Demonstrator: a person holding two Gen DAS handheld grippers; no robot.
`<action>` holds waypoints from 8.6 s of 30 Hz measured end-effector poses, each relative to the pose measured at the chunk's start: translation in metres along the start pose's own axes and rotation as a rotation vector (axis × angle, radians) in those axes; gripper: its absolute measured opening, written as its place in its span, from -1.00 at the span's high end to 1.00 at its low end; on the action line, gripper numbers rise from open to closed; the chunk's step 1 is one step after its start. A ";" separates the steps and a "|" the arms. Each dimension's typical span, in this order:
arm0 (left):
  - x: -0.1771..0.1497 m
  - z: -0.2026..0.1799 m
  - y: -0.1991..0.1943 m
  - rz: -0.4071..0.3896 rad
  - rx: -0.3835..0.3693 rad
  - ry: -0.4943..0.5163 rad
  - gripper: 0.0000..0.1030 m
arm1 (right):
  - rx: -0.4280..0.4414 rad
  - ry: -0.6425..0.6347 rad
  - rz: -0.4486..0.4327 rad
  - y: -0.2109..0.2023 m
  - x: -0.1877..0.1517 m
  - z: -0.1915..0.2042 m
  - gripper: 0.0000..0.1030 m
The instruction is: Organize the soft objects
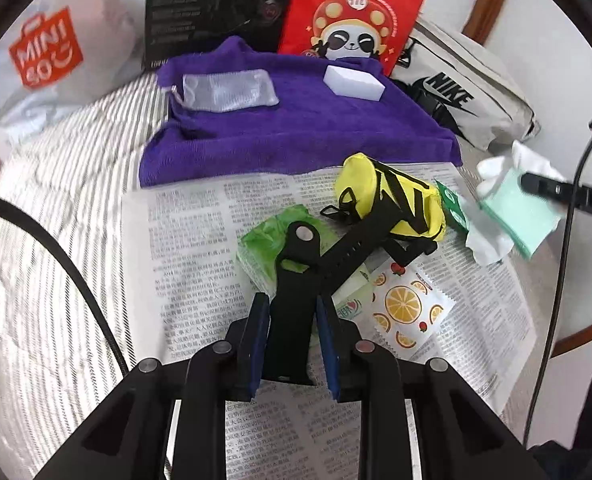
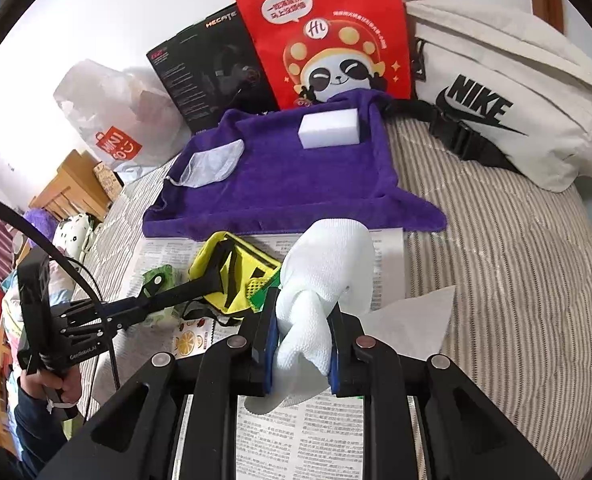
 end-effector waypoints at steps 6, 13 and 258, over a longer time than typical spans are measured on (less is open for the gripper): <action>0.010 0.002 0.013 0.006 -0.024 -0.035 0.55 | 0.014 -0.013 0.025 0.010 -0.003 0.008 0.62; 0.023 0.001 0.003 -0.021 -0.001 -0.011 0.69 | 0.020 -0.023 0.033 0.013 -0.004 0.012 0.62; 0.054 0.023 0.031 0.054 0.178 -0.027 0.02 | -0.045 -0.076 0.041 0.024 -0.025 -0.021 0.82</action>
Point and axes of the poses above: each gripper's, at about its wrist camera, not at the fingertips, and y roughly the way its jaws point, z to its left, x to its top, the point moved 9 cm from there along y, roughly the way its jaws point
